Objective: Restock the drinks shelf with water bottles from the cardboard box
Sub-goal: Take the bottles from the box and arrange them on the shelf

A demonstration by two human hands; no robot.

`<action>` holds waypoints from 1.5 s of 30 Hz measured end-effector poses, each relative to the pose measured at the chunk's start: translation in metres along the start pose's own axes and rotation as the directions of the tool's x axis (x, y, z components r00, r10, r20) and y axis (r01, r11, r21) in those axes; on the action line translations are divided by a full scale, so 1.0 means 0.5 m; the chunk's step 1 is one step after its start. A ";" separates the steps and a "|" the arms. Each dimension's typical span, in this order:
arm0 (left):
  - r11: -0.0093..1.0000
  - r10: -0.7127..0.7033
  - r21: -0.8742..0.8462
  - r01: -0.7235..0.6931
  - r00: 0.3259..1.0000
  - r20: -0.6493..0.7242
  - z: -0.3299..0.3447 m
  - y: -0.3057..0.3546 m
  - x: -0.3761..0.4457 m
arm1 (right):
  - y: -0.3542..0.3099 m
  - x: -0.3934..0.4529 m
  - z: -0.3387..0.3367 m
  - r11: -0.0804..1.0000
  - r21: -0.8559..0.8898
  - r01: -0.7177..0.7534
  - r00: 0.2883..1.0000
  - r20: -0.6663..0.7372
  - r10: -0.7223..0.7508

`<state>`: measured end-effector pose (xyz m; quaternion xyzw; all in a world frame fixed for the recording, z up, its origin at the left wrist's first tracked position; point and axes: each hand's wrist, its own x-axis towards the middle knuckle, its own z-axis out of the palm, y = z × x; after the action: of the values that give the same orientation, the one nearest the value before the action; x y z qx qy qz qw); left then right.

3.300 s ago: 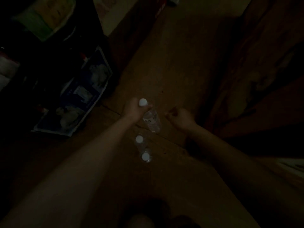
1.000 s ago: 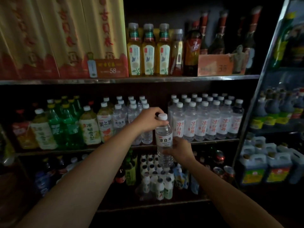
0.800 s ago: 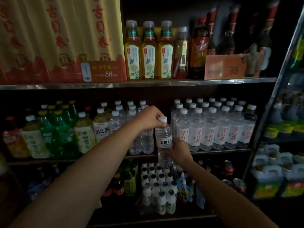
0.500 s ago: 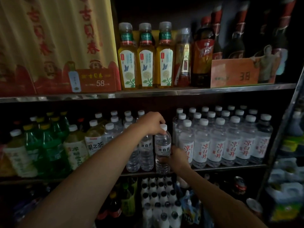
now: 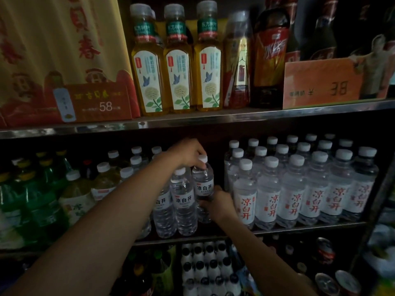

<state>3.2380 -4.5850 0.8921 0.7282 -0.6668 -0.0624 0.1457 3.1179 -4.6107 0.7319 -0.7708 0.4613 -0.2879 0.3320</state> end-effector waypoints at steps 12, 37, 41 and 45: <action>0.997 0.022 -0.068 -0.021 1.000 0.005 0.005 -0.036 0.114 | 0.003 0.097 0.039 1.000 -0.020 -0.024 0.993 -0.115 0.022; 0.978 -0.148 -0.174 0.119 0.975 -0.165 -0.028 -0.058 0.006 | -0.090 0.063 -0.025 0.986 0.155 -0.062 0.987 -0.140 0.084; 0.979 -0.154 -0.162 0.122 0.968 -0.199 -0.055 -0.051 -0.080 | -0.126 0.005 -0.059 0.998 0.035 -0.054 0.997 -0.051 0.056; 0.990 -0.130 -0.078 0.116 0.969 -0.212 -0.070 -0.036 -0.176 | -0.172 -0.086 -0.109 0.999 -0.041 0.036 0.996 -0.076 -0.039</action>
<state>3.2562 -4.4921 0.9109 0.7655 -0.5981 -0.0134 0.2368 3.1043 -4.5549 0.8261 -0.7741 0.4647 -0.3142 0.2934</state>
